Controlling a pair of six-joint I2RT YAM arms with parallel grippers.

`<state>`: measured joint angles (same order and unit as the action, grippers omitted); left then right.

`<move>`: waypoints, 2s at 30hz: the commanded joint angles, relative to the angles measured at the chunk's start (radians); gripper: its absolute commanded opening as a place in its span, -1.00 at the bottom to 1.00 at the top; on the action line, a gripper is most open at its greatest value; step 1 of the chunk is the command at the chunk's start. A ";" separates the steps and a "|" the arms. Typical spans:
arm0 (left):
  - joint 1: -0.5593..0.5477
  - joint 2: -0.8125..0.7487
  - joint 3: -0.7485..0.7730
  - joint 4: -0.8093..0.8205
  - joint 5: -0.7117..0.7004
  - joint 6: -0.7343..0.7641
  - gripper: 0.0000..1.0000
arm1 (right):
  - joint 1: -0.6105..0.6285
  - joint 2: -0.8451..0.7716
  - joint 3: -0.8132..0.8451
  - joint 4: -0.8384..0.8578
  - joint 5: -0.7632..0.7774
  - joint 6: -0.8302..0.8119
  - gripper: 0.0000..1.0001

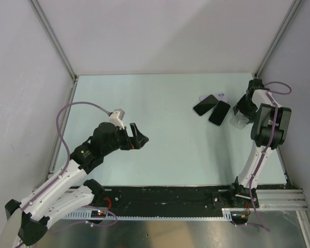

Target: Put the phone into the phone case

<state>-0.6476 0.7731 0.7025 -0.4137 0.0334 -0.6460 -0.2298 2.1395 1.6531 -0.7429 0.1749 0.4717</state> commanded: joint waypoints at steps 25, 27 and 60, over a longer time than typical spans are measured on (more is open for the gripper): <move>0.006 0.128 0.046 0.018 -0.025 -0.051 0.97 | 0.612 -0.740 -0.713 0.428 -0.328 0.210 0.06; 0.005 0.157 0.037 0.025 -0.048 -0.056 0.97 | 0.691 -0.696 -0.715 0.519 -0.388 0.242 0.06; 0.005 0.698 -0.007 0.354 -0.061 -0.191 0.49 | 0.874 -0.369 -0.725 0.922 -0.514 0.466 0.99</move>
<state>-0.6472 1.4429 0.6445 -0.0883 -0.0284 -0.8383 0.6434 1.8439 0.9367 0.2169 -0.4194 0.9596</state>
